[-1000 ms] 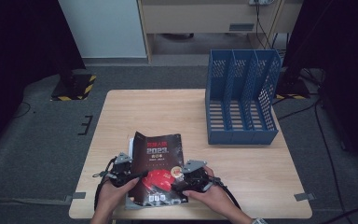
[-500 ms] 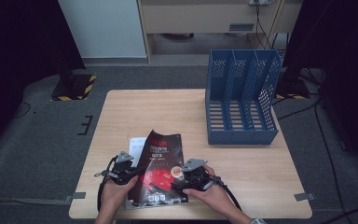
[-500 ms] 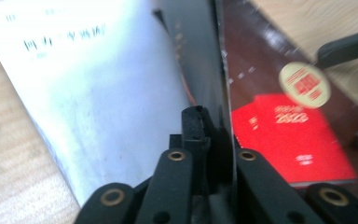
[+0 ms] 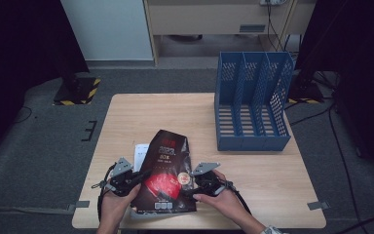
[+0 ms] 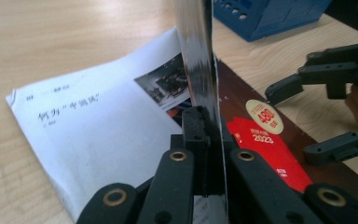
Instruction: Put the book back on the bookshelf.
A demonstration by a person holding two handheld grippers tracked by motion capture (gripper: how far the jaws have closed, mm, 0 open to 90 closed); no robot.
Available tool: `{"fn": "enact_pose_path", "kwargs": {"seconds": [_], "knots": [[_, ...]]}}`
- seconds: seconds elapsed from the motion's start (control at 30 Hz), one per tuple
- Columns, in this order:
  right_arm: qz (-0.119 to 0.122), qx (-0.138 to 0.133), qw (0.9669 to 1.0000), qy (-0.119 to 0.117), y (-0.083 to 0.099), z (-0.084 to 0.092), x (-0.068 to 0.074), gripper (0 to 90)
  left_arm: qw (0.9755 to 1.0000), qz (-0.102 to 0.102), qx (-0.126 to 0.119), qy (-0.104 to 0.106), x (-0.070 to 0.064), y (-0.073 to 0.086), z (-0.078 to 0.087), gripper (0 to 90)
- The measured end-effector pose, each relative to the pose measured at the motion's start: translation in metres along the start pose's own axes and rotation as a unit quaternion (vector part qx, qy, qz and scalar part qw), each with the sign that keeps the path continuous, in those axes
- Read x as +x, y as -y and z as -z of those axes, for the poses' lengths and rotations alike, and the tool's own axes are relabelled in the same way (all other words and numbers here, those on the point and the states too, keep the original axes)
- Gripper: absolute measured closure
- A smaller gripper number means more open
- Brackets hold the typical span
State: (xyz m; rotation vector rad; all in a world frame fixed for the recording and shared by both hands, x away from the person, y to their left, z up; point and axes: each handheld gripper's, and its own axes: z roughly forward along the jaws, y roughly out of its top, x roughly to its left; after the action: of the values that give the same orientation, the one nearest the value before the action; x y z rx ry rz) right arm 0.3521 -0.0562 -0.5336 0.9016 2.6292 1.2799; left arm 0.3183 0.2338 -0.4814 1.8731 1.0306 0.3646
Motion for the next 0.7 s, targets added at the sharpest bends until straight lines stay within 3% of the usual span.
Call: {"fn": "enact_pose_path", "kwargs": {"seconds": [0.2,0.37,0.53,0.7], "knots": [[-0.015,0.002,0.9998,-0.012,-0.0010,-0.0020,-0.0052,9.9,0.9998,-0.005,-0.018,0.006,-0.0020,-0.0016,0.0042,90.0],[-0.030,0.004,0.9988,-0.039,-0.0036,-0.0032,-0.0069,10.1,0.9992,-0.005,-0.038,0.013,-0.0014,-0.0011,0.0096,90.0],[-0.021,0.007,0.9987,-0.045,-0.0052,-0.0059,-0.0032,10.3,0.9992,0.002,-0.037,0.013,0.0007,0.0006,0.0089,90.0],[-0.013,0.003,0.9990,-0.044,-0.0036,-0.0064,-0.0007,10.7,0.9998,0.013,-0.018,0.003,0.0054,0.0045,0.0055,89.4]]}}
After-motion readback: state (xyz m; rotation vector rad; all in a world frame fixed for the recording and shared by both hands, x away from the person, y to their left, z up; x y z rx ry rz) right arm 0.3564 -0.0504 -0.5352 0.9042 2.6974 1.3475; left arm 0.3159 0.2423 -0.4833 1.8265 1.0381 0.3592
